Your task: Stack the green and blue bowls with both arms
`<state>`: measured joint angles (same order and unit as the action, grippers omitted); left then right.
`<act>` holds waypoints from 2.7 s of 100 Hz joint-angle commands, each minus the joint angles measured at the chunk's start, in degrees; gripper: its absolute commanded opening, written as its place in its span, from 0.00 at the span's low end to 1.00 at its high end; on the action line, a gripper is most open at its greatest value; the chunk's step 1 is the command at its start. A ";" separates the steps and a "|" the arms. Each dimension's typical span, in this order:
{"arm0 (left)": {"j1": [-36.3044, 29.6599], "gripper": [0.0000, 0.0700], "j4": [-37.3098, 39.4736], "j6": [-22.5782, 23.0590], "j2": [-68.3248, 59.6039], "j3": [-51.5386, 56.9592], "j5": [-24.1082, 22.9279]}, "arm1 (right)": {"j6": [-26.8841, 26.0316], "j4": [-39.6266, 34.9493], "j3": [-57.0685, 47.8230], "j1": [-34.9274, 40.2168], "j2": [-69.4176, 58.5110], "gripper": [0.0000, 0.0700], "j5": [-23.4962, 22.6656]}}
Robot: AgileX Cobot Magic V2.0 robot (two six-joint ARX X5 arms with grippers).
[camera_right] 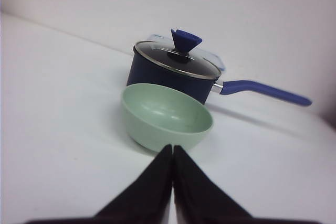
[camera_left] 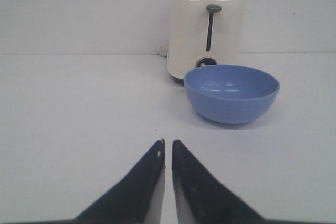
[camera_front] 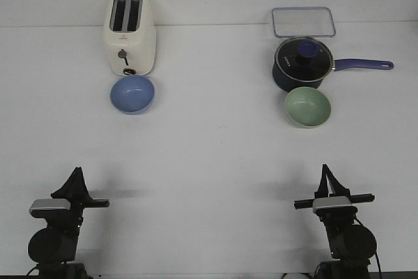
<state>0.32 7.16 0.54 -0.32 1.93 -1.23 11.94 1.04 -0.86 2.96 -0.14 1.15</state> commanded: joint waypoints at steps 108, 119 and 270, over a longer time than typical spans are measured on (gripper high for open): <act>0.04 0.02 0.57 0.02 0.09 -1.11 -0.07 | -22.56 -22.47 -62.95 -11.39 -81.77 0.80 -2.38; 0.04 0.02 0.57 0.02 0.09 -1.11 -0.07 | -22.34 -22.51 -67.21 -12.46 -89.53 0.80 -2.89; 0.04 0.02 0.61 -3.50 0.09 -1.11 -0.07 | -29.92 -31.21 -47.47 20.85 -65.40 0.00 -16.44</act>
<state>0.32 7.07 -0.10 -0.32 1.93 -1.23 -14.83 -32.34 -48.97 19.94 -64.07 -16.51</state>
